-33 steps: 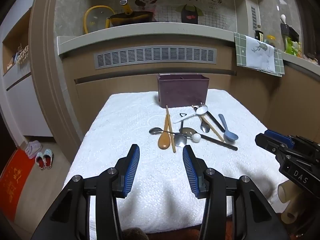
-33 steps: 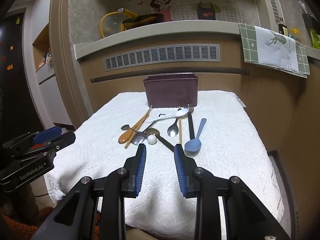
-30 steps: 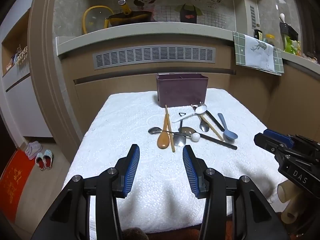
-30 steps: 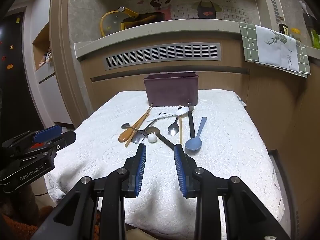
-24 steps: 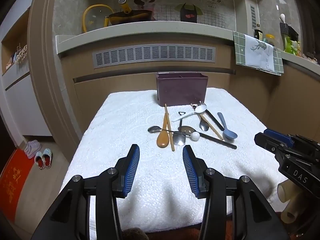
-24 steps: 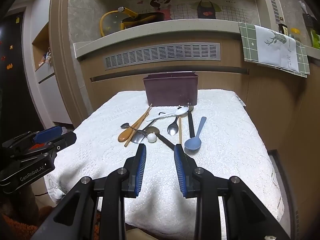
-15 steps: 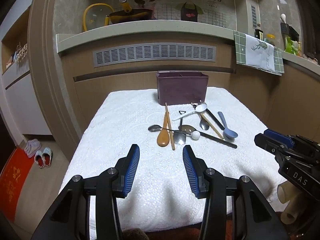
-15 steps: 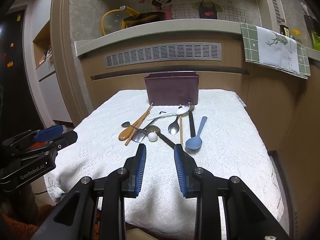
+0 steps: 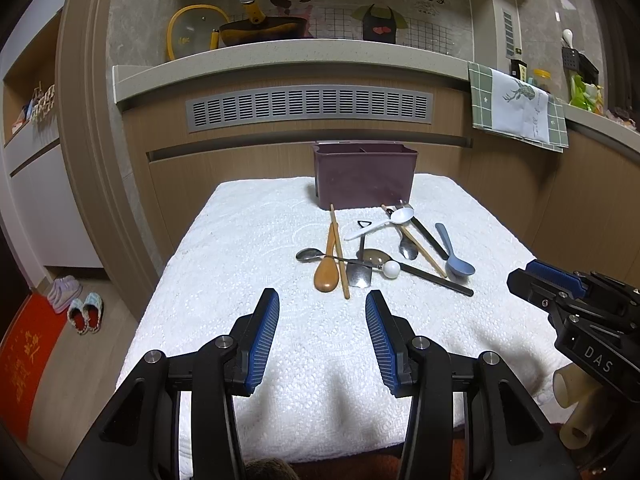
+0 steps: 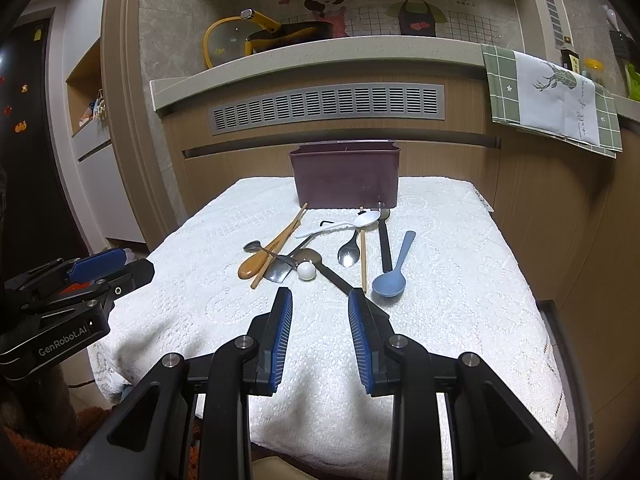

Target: Organize utensils

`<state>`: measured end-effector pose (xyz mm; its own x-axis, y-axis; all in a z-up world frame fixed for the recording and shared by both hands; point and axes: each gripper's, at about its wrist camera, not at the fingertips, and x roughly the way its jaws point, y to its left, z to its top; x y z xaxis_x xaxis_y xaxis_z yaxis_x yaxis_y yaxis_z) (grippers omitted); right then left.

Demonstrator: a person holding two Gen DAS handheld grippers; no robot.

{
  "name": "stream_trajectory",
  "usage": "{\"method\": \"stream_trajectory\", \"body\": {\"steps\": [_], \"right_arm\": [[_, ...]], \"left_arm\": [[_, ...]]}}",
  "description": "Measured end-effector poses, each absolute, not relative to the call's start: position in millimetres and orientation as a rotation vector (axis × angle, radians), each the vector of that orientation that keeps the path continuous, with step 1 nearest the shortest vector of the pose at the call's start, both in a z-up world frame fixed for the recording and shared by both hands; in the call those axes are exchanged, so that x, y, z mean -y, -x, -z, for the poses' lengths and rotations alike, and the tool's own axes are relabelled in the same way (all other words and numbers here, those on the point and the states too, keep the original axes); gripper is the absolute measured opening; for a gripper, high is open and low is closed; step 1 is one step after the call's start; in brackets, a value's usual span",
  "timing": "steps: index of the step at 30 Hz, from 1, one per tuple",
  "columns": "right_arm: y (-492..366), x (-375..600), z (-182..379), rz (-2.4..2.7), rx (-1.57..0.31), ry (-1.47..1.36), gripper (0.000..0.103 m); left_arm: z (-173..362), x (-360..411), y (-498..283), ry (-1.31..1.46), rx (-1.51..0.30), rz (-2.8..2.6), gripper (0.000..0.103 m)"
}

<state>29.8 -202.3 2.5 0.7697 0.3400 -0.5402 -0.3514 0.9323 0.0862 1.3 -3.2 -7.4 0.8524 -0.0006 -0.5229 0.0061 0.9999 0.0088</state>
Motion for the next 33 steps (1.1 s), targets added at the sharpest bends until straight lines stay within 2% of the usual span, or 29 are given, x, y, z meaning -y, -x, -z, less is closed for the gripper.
{"method": "stream_trajectory", "body": {"steps": [33], "right_arm": [[-30.4,200.5,-0.1,-0.376,-0.589,0.023,0.028]], "left_arm": [[8.4,2.0,-0.7,-0.005,-0.557,0.006,0.046]]}}
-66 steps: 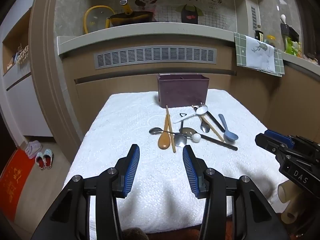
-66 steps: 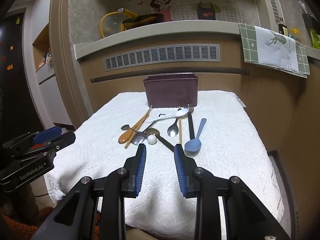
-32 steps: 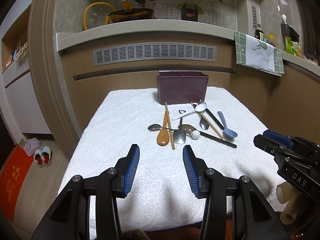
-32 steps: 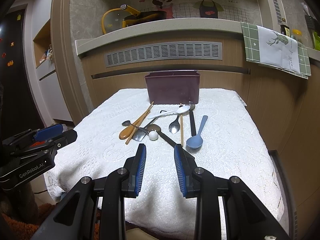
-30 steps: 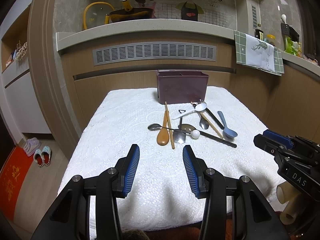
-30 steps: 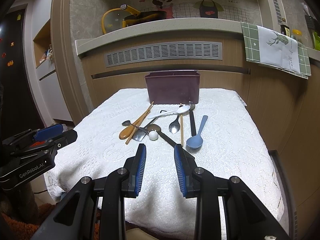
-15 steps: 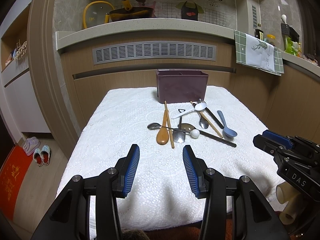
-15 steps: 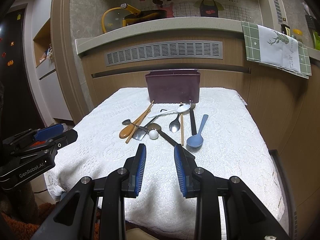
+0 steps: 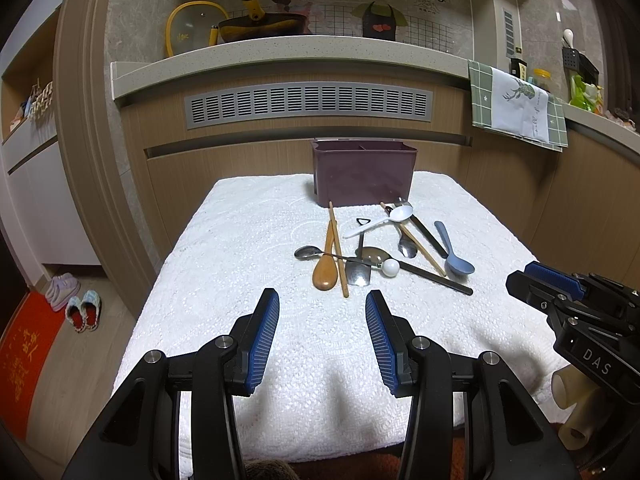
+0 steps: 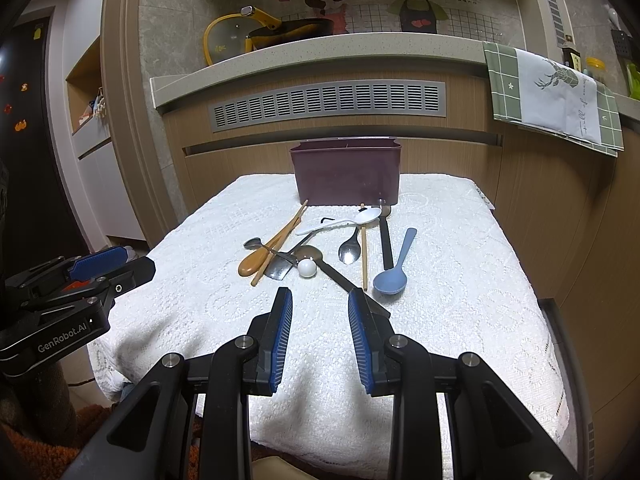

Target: Organize utensils

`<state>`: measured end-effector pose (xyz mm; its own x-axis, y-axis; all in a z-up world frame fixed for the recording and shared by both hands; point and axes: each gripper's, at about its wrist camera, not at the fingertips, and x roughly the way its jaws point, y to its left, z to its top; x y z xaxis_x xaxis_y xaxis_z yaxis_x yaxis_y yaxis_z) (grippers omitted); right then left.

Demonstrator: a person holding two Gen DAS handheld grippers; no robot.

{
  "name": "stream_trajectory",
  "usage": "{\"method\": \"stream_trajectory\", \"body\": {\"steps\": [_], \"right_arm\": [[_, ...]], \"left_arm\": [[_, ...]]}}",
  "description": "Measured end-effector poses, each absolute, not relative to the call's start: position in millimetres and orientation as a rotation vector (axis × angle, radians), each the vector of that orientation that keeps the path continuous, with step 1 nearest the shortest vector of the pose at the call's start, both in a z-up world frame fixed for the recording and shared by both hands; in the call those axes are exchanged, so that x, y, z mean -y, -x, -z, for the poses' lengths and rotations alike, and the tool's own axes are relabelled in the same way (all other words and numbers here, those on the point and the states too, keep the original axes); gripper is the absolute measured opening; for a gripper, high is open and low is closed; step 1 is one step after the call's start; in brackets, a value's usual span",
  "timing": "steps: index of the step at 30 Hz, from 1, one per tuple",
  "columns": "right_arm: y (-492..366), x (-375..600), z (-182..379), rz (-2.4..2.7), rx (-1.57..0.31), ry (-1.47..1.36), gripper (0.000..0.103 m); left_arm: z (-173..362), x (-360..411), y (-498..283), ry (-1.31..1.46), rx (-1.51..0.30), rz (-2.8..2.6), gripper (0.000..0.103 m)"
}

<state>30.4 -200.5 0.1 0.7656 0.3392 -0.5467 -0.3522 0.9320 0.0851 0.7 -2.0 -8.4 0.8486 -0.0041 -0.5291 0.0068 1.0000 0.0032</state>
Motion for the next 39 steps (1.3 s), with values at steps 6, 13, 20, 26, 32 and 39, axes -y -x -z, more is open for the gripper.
{"method": "stream_trajectory", "body": {"steps": [6,13,20,26,32,39], "right_arm": [[-31,201,0,-0.376,-0.590,0.023,0.028],[-31,201,0,-0.375,-0.589,0.023,0.028],[-31,201,-1,-0.376,-0.590,0.023,0.028],[-33,201,0,-0.380,-0.594,0.025,0.028],[-51,203,-2,-0.377,-0.592,0.056,0.028],[-96,215,-1,-0.342,-0.612,0.120,0.028]], "left_arm": [[9,3,-1,-0.004,-0.558,0.006,0.046],[9,3,-1,-0.004,-0.558,0.006,0.046],[9,3,-1,-0.001,-0.561,0.007,0.046],[10,3,-2,0.002,-0.570,0.015,0.046],[12,-3,-27,0.029,-0.592,0.035,0.046],[25,-16,-83,0.103,-0.655,0.082,0.046]]}}
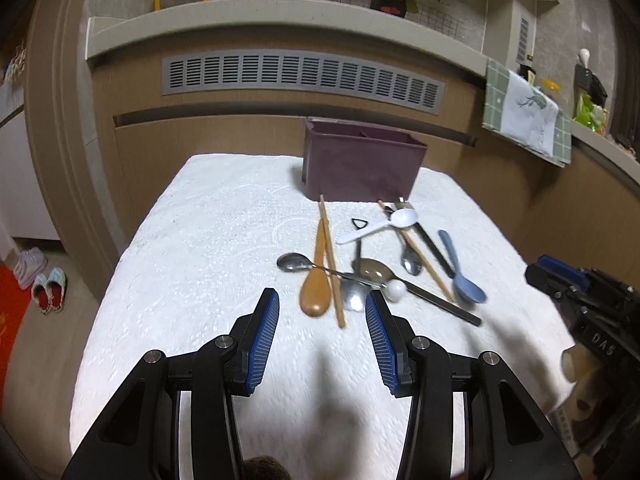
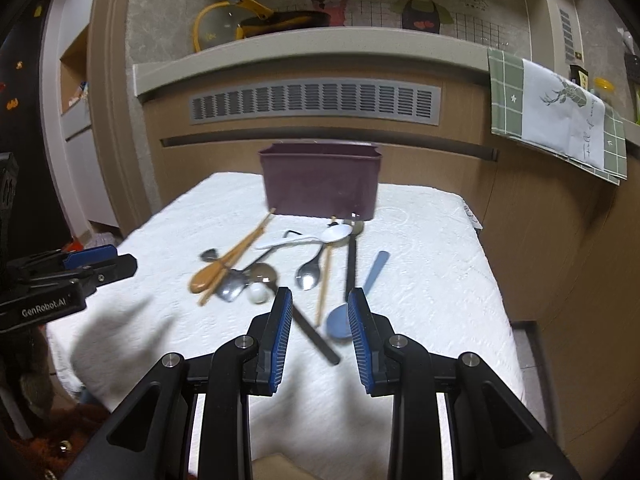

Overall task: Organize utensils
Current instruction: 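Reach the left tool down and grasp the white ball-handled spoon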

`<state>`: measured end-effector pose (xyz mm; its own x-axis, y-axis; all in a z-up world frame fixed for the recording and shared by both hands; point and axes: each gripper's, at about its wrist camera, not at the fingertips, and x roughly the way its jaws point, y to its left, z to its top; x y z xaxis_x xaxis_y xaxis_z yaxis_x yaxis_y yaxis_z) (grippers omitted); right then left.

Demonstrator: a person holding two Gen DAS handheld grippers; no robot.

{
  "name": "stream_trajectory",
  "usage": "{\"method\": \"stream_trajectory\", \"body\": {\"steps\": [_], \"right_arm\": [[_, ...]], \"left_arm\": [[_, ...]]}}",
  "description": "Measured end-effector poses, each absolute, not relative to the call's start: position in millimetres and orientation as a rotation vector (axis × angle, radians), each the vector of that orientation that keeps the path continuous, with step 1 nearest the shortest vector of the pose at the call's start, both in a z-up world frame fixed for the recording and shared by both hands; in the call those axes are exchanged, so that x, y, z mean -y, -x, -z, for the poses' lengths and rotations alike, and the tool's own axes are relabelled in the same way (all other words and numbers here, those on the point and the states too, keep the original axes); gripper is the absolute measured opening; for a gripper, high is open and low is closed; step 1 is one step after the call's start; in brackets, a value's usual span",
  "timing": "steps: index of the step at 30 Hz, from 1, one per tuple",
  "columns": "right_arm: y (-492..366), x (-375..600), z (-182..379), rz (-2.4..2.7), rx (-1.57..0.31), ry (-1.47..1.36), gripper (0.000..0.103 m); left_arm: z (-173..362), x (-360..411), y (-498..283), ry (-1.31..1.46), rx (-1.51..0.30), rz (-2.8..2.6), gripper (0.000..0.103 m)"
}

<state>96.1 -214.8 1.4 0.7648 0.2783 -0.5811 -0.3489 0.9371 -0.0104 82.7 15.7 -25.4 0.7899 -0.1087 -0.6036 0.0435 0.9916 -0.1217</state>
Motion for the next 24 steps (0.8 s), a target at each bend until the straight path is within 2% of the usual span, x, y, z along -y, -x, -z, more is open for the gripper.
{"method": "stream_trajectory", "body": {"steps": [6,13,24], "right_arm": [[-139,225,5,-0.330,-0.673,0.120,0.028],[-175,230,14,-0.294,-0.683,0.116,0.028],[-176,261,34,-0.220,-0.734,0.049,0.028]], "left_arm": [[39,-18,-126,0.055,-0.715,0.088,0.046],[57,-24,-156,0.212,-0.810,0.107,0.046],[57,51,-150,-0.081,-0.758,0.293,0.046]]}}
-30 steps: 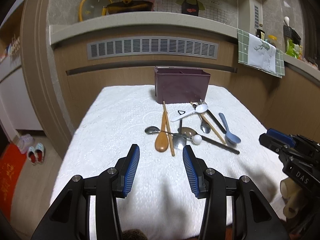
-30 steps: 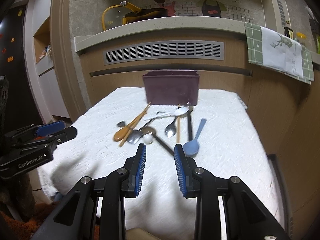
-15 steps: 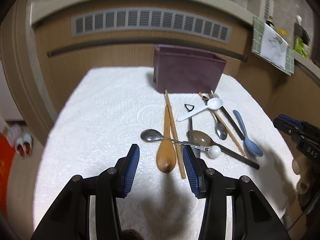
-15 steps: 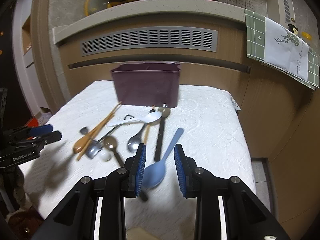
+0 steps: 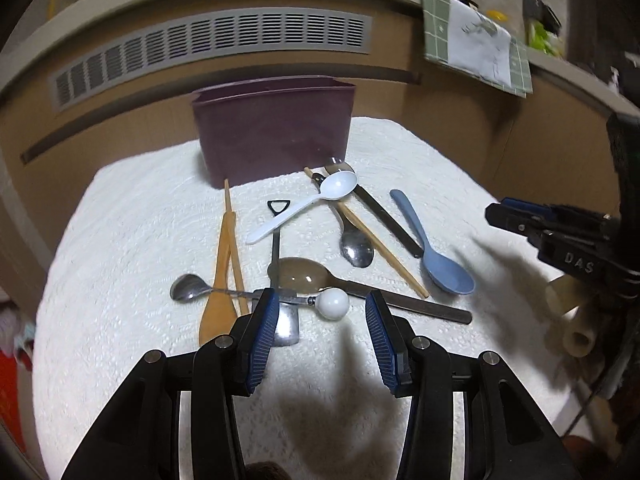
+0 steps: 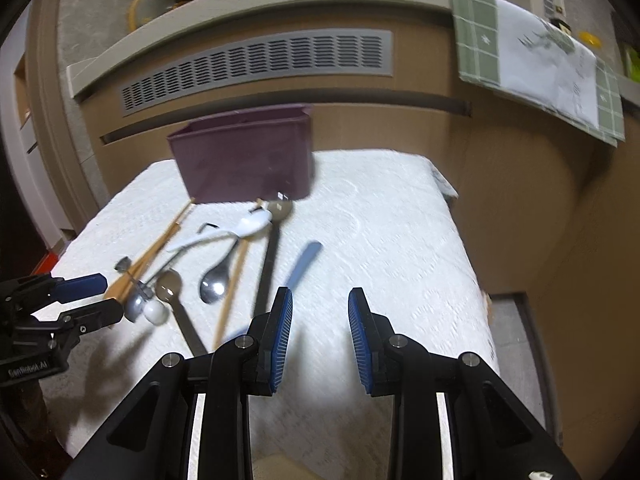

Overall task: Organize utensils
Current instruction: 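Reach the left tool down and grasp the white ball-handled spoon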

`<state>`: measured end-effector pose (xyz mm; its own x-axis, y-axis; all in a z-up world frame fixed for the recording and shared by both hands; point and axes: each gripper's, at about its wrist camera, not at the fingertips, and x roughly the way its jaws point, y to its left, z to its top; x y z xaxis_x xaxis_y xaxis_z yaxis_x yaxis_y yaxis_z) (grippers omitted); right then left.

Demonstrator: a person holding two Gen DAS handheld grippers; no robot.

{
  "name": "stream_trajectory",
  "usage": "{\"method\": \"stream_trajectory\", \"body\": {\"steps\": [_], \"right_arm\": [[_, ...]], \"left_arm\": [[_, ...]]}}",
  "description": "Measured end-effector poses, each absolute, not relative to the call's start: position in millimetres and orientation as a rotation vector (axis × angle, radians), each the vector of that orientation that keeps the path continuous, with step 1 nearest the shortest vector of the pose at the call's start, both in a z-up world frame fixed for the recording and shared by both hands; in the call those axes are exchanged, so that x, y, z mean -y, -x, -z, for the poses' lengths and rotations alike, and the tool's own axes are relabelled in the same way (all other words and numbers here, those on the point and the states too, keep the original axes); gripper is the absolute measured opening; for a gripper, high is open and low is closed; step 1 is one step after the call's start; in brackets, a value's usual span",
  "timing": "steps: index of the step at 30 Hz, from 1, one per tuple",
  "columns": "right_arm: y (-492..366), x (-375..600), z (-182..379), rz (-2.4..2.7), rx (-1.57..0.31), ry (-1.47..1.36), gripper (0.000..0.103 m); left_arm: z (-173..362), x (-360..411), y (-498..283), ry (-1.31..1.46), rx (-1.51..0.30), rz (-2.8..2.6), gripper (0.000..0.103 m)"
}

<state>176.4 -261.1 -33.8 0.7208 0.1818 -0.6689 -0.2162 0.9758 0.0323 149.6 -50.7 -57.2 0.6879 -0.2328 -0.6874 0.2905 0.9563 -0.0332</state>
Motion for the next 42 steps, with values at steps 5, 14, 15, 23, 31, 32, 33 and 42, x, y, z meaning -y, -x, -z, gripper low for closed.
{"method": "stream_trajectory", "body": {"steps": [5,14,15,23,31,32,33,42], "right_arm": [[-170,274,42,-0.188,-0.771,0.017,0.028],[-171,275,53,-0.195,-0.822,-0.017,0.028],[-171,274,53,-0.197,-0.824,-0.018,0.028],[-170,275,48,-0.201,-0.817,-0.023,0.028],[-173,260,49,-0.309,-0.822,-0.037,0.028],[-173,258,49,-0.317,-0.823,-0.034,0.028],[-173,255,49,-0.326,-0.825,-0.027,0.028],[-165,258,48,-0.258,-0.818,0.057,0.028]], "left_arm": [[53,34,-163,-0.112,-0.713,0.220,0.046],[63,-26,-229,0.061,-0.839,0.295,0.046],[66,-28,-235,0.063,-0.853,0.298,0.046],[85,-45,-213,0.135,-0.936,0.335,0.046],[64,-27,-134,0.003,-0.818,0.426,0.046],[57,-21,-127,-0.036,-0.762,0.426,0.046],[52,-14,-123,-0.074,-0.720,0.428,0.046],[74,63,-153,-0.324,-0.797,0.535,0.044]]}}
